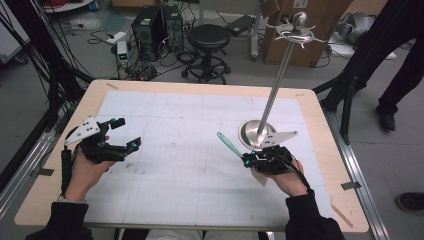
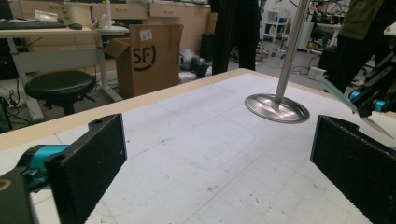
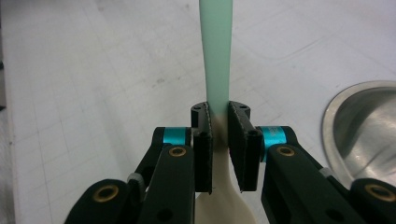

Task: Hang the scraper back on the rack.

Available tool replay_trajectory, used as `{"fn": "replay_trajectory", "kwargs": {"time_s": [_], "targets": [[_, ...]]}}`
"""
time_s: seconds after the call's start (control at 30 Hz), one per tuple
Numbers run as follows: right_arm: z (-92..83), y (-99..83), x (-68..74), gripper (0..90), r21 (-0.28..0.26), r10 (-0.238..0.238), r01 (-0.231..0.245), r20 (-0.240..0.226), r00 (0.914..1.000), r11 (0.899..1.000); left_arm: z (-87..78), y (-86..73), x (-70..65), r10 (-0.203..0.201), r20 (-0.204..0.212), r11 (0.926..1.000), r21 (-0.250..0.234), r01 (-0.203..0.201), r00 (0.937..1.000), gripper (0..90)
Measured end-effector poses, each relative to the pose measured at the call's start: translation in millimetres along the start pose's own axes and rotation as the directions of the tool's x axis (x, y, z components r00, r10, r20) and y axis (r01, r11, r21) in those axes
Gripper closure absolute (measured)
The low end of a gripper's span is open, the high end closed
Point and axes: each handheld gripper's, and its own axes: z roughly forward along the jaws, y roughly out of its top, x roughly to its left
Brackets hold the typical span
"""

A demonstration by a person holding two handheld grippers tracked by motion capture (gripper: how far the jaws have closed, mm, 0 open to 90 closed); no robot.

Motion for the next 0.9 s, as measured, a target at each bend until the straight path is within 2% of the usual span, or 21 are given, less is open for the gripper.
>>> {"fn": "replay_trajectory", "kwargs": {"time_s": [0.07, 0.1, 0.17, 0.27, 0.4, 0.7, 0.9], "targets": [[-2.7, -0.9, -1.7, 80.9, -0.015, 0.003, -0.003, 0.003, 1.0, 1.0, -0.1, 0.1, 0.0, -0.001, 0.001, 1.0, 0.0, 0.001, 1.0, 4.1], [-8.1, -2.9, -4.7, 80.9, -0.043, 0.007, -0.007, 0.005, 1.0, 0.999, -0.2, 0.1, 0.0, -0.001, 0.001, 1.0, 0.0, 0.001, 1.0, 4.1], [-10.9, -3.9, -5.9, 80.9, -0.056, 0.013, -0.013, 0.005, 0.9999, 0.998, -0.2, 0.2, 0.0, -0.001, 0.001, 1.0, -0.001, 0.001, 1.0, 4.1], [-22.1, -7.4, -12.0, 80.9, -0.106, 0.025, -0.026, -0.004, 0.9997, 0.994, -0.2, 0.1, 0.0, -0.002, 0.001, 1.0, 0.0, 0.002, 1.0, 4.1], [-30.5, -9.9, -16.4, 80.9, -0.132, 0.032, -0.032, -0.006, 0.9995, 0.991, 0.4, -0.1, -0.7, -0.003, 0.0, 1.0, 0.001, 0.003, 1.0, 4.1], [-53.4, -16.9, -30.5, 80.9, -0.209, 0.062, -0.059, 0.006, 0.9981, 0.976, 0.5, -0.2, -0.8, -0.002, 0.0, 1.0, 0.004, 0.002, 1.0, 4.1], [-70.8, -20.9, -39.7, 80.8, -0.265, 0.091, -0.085, 0.013, 0.9957, 0.961, 1.0, -0.3, -1.6, -0.001, 0.001, 1.0, 0.005, 0.001, 1.0, 4.1]]}}
